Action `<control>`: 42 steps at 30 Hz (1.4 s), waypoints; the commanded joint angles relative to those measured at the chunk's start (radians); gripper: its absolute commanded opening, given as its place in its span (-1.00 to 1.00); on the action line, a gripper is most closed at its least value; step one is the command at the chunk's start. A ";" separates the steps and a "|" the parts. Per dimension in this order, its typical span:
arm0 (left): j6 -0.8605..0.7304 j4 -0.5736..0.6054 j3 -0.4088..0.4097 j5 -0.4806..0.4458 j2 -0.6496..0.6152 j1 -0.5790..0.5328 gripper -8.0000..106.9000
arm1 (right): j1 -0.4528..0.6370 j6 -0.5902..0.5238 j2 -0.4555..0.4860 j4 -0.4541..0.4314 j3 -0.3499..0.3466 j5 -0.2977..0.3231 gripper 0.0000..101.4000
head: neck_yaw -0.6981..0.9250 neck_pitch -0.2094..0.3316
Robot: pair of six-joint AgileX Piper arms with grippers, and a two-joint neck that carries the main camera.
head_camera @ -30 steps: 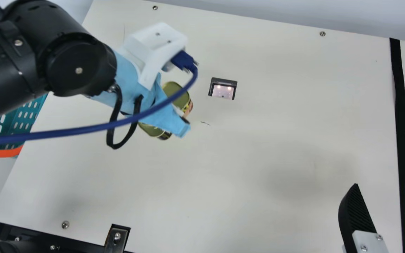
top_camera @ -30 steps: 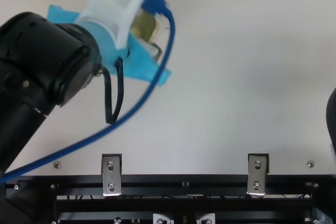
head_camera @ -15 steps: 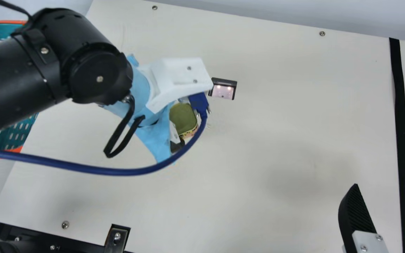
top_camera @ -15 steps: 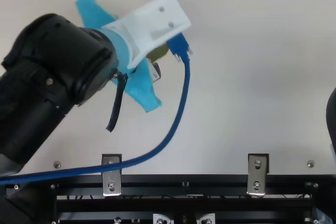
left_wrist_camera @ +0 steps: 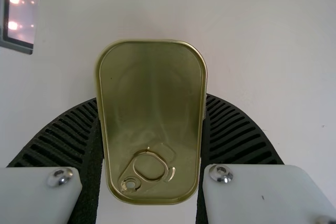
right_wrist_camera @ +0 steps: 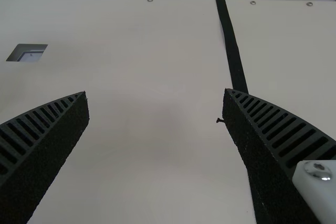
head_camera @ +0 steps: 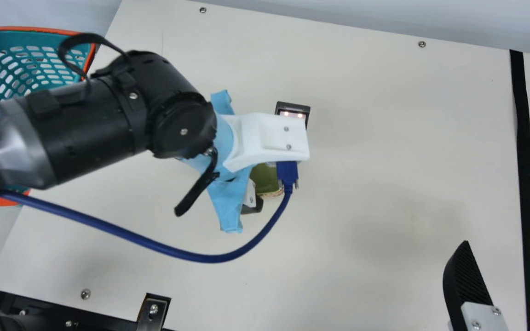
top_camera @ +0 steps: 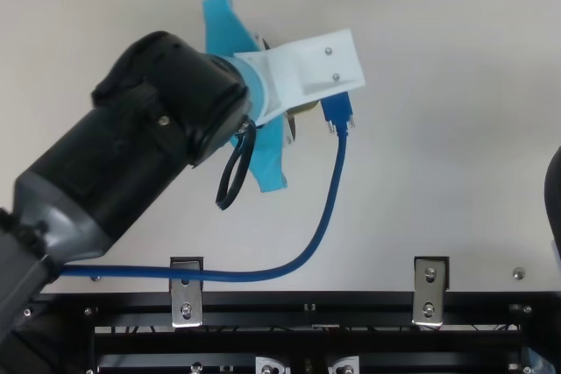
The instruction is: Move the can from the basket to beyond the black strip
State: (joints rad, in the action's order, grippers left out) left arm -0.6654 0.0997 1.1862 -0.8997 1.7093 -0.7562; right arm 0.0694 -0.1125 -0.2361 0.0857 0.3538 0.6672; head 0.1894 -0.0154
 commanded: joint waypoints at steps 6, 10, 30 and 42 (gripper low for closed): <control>-0.037 -0.020 0.003 0.035 0.033 -0.033 -0.68 | 0.000 0.000 0.000 0.000 0.000 0.000 1.00 | -0.007 0.003; -0.017 -0.031 -0.005 0.071 0.034 -0.048 0.71 | 0.000 0.000 0.000 0.000 0.000 0.000 1.00 | -0.007 0.003; 0.123 0.190 -0.166 0.066 -0.370 0.084 0.71 | -0.003 0.011 -0.064 -0.034 0.044 -0.044 1.00 | -0.007 0.003; 0.446 0.099 -0.396 0.288 -0.701 0.376 0.71 | 0.053 0.042 -0.435 -0.175 0.326 -0.227 1.00 | -0.007 0.003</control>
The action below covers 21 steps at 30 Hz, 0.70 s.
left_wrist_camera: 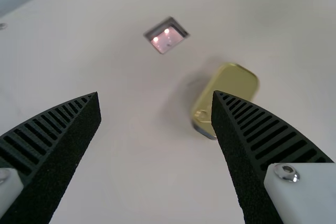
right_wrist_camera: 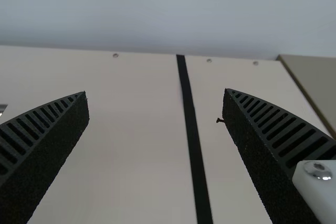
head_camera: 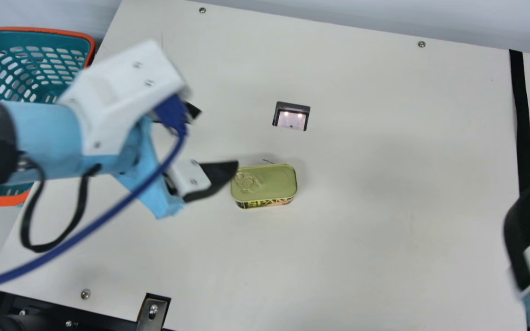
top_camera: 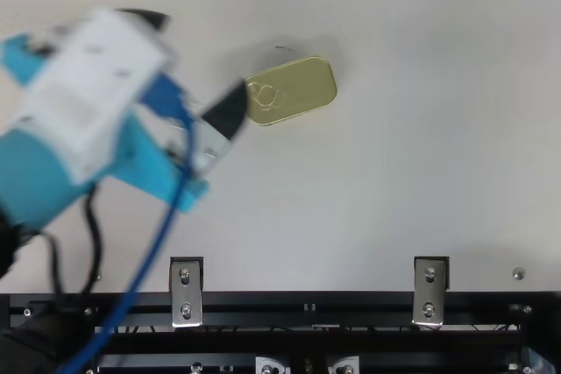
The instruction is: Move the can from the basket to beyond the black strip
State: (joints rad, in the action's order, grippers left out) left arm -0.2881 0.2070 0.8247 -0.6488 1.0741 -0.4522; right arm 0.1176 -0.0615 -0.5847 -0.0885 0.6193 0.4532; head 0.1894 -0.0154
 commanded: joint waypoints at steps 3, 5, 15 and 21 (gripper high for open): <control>0.138 -0.036 -0.087 0.093 -0.130 0.175 0.71 | 0.025 -0.048 -0.175 0.017 0.141 -0.034 1.00 | -0.007 0.003; 0.179 -0.052 -0.122 0.129 -0.166 0.245 0.71 | 0.040 -0.089 -0.229 0.045 0.194 -0.042 1.00 | -0.007 0.003; 0.305 -0.080 -0.305 0.298 -0.288 0.490 0.71 | 0.125 -0.387 -0.467 0.303 0.402 0.004 1.00 | -0.007 0.003; 0.314 -0.065 -0.359 0.334 -0.319 0.531 0.71 | 0.196 -0.588 -0.587 0.455 0.491 0.078 1.00 | -0.007 0.003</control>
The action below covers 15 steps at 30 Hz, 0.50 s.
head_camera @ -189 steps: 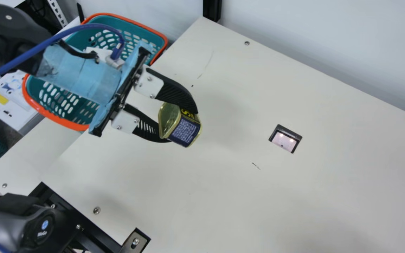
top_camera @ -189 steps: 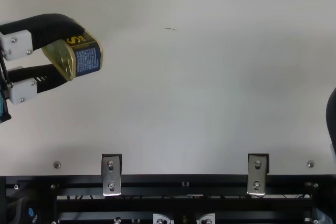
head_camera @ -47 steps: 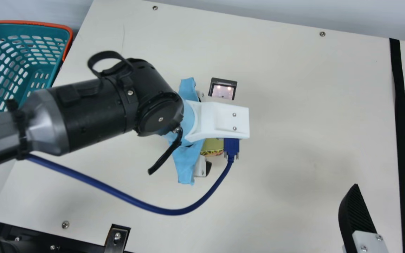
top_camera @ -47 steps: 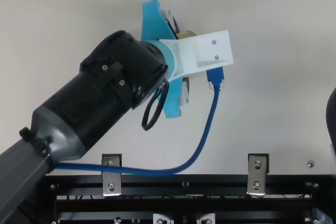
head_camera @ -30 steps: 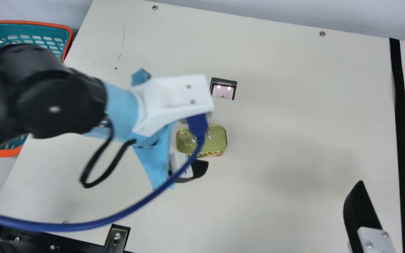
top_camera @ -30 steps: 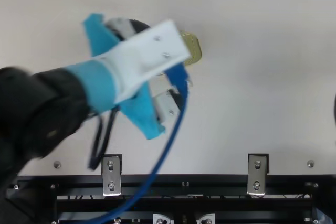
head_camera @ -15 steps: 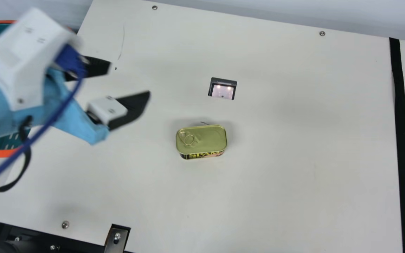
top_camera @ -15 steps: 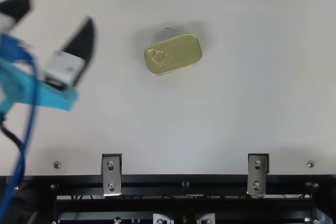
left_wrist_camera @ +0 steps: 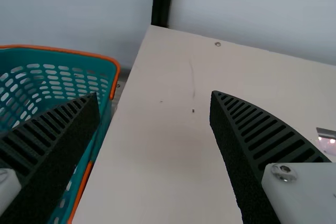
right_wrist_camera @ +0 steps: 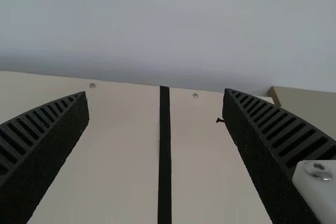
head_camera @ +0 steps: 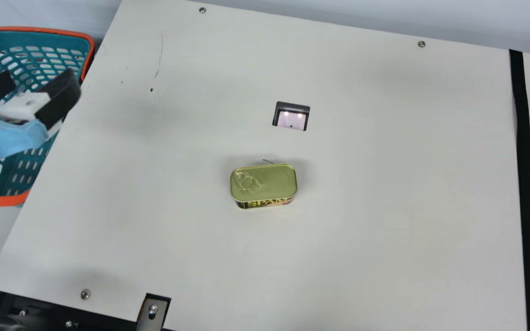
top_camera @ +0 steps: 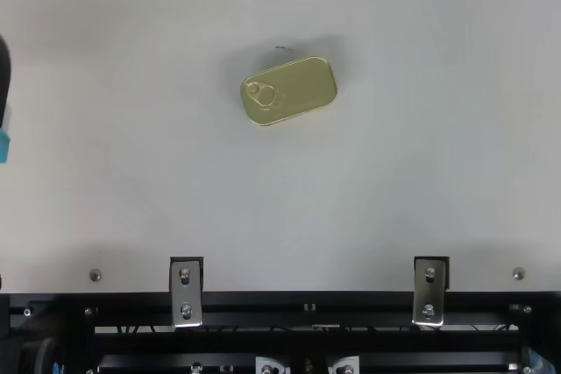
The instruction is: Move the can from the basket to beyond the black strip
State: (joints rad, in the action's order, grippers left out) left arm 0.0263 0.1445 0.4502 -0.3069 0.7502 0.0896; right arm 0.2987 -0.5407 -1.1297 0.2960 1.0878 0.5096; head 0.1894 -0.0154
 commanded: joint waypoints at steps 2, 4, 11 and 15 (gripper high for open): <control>0.000 0.000 -0.008 0.000 0.000 0.003 0.71 | 0.034 -0.167 -0.080 0.106 0.045 0.047 1.00 | -0.007 0.003; 0.000 0.000 -0.011 0.000 0.000 0.005 0.71 | 0.051 -0.221 -0.115 0.136 0.062 0.073 1.00 | -0.007 0.003; 0.000 0.000 -0.011 0.000 0.000 0.005 0.71 | 0.057 -0.352 -0.219 0.185 0.077 0.128 1.00 | -0.007 0.003; 0.000 0.000 -0.011 0.000 0.000 0.005 0.71 | 0.023 -0.396 -0.266 0.208 0.062 0.131 1.00 | -0.007 0.003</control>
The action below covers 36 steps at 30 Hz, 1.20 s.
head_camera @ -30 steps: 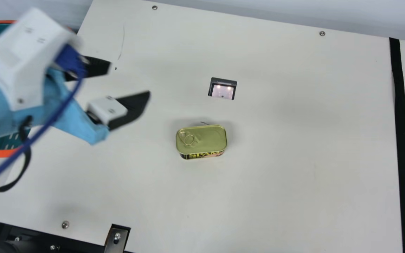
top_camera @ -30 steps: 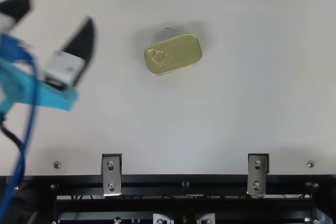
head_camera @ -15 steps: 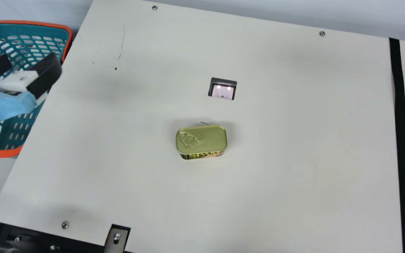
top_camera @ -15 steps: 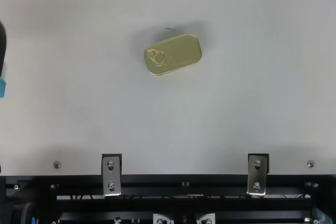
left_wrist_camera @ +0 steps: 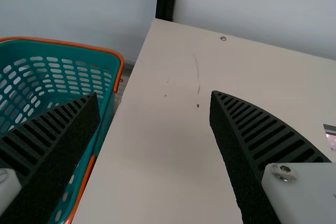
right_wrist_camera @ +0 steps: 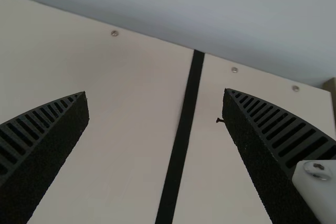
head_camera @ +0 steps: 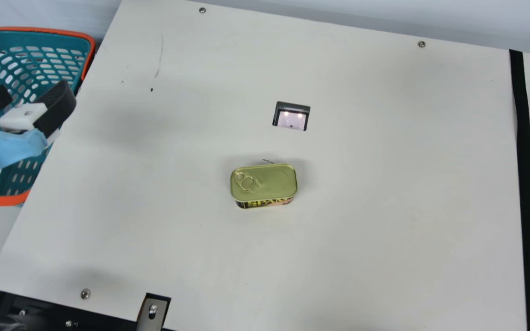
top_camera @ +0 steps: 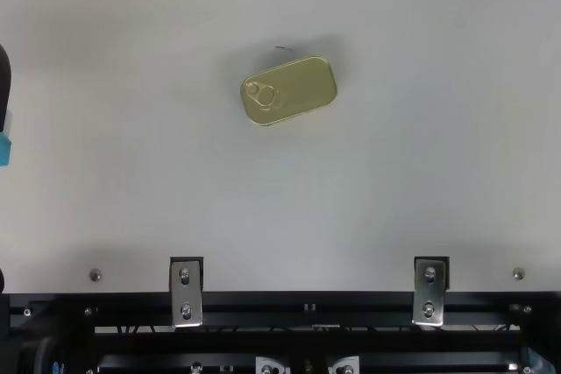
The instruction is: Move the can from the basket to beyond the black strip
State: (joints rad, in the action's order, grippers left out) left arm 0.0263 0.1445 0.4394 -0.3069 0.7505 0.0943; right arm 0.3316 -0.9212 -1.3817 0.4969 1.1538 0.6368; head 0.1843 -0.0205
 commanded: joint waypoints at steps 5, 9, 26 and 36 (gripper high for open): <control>0.000 0.000 0.000 0.000 0.000 0.000 0.71 | -0.063 -0.079 -0.070 0.047 -0.024 0.010 1.00 | -0.002 0.008; 0.000 0.000 0.000 0.000 0.000 0.000 0.71 | -0.095 -0.145 -0.112 0.089 -0.032 0.027 1.00 | -0.002 0.008; 0.000 0.000 0.000 0.000 0.000 0.000 0.71 | -0.016 -0.590 -0.332 0.326 0.046 0.314 1.00 | -0.002 0.008; 0.000 0.000 0.000 0.000 0.000 0.000 0.71 | 0.013 -0.795 -0.445 0.380 0.075 0.502 1.00 | -0.002 0.008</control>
State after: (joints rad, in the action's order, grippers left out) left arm 0.0263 0.1445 0.4394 -0.3069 0.7505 0.0943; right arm 0.3450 -1.6774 -1.8172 0.8717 1.2287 1.1041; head 0.1894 -0.0154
